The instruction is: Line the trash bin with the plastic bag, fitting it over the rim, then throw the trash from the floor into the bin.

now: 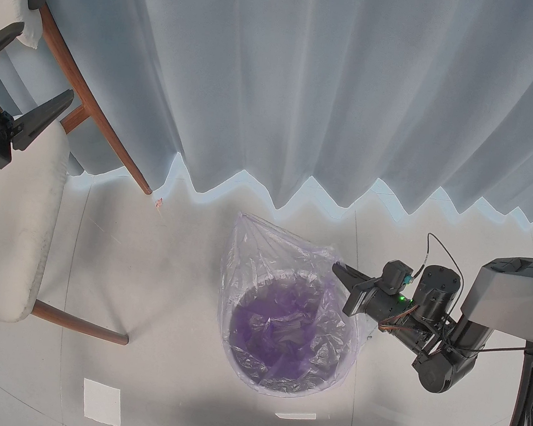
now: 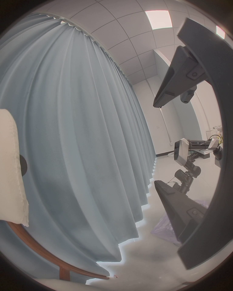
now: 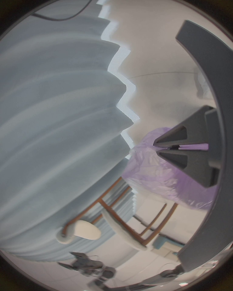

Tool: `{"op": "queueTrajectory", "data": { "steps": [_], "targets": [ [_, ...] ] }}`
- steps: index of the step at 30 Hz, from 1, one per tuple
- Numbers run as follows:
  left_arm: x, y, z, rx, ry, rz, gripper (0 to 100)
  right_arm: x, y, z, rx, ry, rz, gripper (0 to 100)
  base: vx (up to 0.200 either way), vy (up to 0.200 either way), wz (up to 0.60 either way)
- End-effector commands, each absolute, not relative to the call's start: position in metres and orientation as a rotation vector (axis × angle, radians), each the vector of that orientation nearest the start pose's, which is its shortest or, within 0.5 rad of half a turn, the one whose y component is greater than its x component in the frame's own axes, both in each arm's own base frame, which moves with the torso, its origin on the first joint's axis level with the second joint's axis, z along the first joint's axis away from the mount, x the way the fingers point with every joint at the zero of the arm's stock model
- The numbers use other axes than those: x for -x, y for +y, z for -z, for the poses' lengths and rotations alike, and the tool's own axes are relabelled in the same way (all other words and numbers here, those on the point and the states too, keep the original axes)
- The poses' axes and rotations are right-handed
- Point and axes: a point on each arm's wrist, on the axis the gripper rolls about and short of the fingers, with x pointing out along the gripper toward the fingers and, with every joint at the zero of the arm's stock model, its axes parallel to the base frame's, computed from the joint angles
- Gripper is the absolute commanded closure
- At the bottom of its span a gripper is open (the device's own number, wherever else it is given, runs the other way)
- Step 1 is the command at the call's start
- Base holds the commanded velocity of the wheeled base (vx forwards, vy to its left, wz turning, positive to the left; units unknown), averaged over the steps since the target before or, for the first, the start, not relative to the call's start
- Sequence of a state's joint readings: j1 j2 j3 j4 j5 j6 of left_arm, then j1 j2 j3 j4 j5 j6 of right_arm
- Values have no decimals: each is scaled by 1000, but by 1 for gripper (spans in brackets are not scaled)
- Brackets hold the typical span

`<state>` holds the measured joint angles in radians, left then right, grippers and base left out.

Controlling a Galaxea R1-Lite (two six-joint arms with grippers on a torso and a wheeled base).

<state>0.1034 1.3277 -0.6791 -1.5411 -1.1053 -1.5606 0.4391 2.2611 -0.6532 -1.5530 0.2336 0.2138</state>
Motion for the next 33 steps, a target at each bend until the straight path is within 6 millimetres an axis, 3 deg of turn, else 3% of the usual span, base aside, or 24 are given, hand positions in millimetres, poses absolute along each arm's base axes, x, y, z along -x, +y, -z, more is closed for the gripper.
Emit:
{"op": "queueTrajectory", "data": {
  "steps": [1,8,9,11,13,17,22,24,25,27,33],
  "targets": [
    [-163,-3,-317,826,113,1234,0,-340,158,-68,-344,93,-654,100,0,0,0],
    [-163,-3,-317,822,109,1234,0,-371,143,-73,-530,200,-592,100,0,0,0],
    [-163,-3,-317,821,107,1231,0,-383,135,-73,-594,220,-563,100,0,0,0],
    [-163,-3,-317,821,107,1231,0,-383,135,-73,-594,220,-563,100,0,0,0],
    [-161,-2,-318,816,101,1231,0,-402,115,-71,-668,248,-551,100,0,0,0],
    [-161,-2,-319,815,99,1230,0,-405,101,-61,-677,284,-561,100,0,0,0],
    [-161,-2,-318,816,100,1229,0,-406,98,-37,-681,343,-539,100,0,0,0],
    [-161,-2,-318,816,100,1229,0,-406,98,-35,-681,345,-538,100,0,0,0],
    [-160,-2,-318,814,98,1230,0,-405,97,-16,-678,391,-518,100,0,0,0],
    [-158,-3,-320,808,92,1232,0,-404,96,-3,-678,417,-508,100,0,0,0],
    [-155,-3,-320,805,89,1236,0,-403,96,16,-675,425,-505,100,0,0,0]
  ]
}}
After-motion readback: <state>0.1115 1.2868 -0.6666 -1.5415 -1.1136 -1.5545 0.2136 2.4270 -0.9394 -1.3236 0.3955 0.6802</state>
